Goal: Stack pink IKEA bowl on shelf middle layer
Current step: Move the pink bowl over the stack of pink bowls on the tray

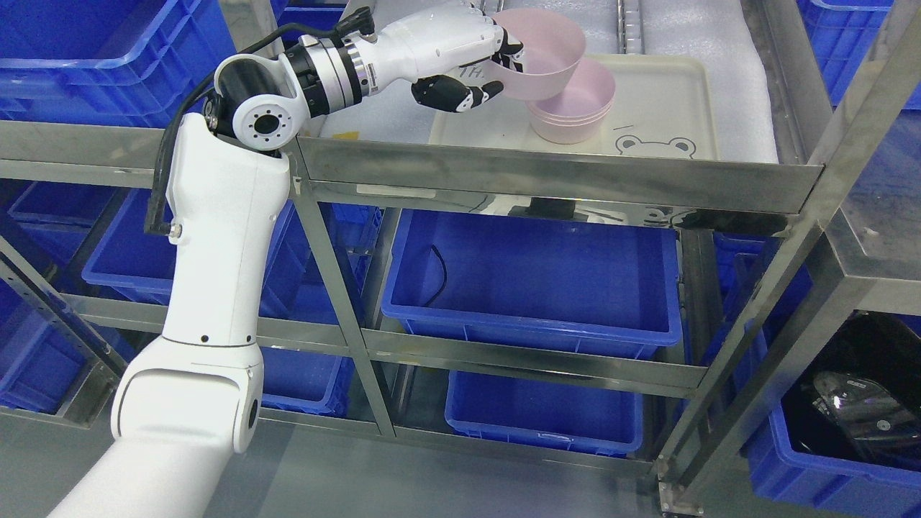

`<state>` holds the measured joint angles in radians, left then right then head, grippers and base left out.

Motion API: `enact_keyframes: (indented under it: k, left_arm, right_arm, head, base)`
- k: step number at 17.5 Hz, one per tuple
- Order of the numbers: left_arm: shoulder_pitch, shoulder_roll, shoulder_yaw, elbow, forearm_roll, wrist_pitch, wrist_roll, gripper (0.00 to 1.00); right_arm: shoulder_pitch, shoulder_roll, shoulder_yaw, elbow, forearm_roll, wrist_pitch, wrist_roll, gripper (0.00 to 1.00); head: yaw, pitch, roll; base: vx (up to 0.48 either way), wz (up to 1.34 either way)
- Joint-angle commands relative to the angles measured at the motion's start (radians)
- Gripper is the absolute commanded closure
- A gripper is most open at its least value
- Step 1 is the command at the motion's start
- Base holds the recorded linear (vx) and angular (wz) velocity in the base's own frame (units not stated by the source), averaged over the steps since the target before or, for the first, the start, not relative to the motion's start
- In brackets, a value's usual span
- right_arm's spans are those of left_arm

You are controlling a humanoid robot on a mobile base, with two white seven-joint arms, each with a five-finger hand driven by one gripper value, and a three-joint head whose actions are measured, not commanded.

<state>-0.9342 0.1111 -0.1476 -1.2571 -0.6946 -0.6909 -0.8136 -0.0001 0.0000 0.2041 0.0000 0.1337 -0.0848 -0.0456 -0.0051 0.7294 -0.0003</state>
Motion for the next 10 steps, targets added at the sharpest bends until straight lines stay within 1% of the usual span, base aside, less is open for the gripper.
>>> enact_keyframes:
  k: [1,3,5,10]
  left_arm:
    - [-0.023,-0.030,-0.056,0.155,-0.035,-0.001,0.022,0.97]
    - [-0.052,-0.059,-0.082,0.220,-0.065,-0.002,0.060,0.97]
    - [-0.075,-0.064,-0.092,0.258,-0.103,-0.001,0.073,0.97]
    - [-0.083,-0.080,-0.096,0.309,-0.121,-0.002,0.086,0.96]
  right_arm:
    - [0.015,-0.017,0.000,-0.017,0.000,0.000,0.000,0.00]
    - [0.015,-0.017,0.000,-0.017,0.000,0.000,0.000,0.00]
    - [0.015,-0.017,0.000,-0.017,0.000,0.000,0.000,0.00]
    - [0.015,-0.017,0.000,-0.017,0.000,0.000,0.000,0.00]
  head:
    - [0.0000,0.000,0.000]
    - [0.0000,0.000,0.000]
    - [0.0000,0.000,0.000]
    - [0.0000,0.000,0.000]
  base:
    - [-0.006,0.05]
    - [-0.004,0.02]
    - [0.000,0.00]
    - [-0.001,-0.01]
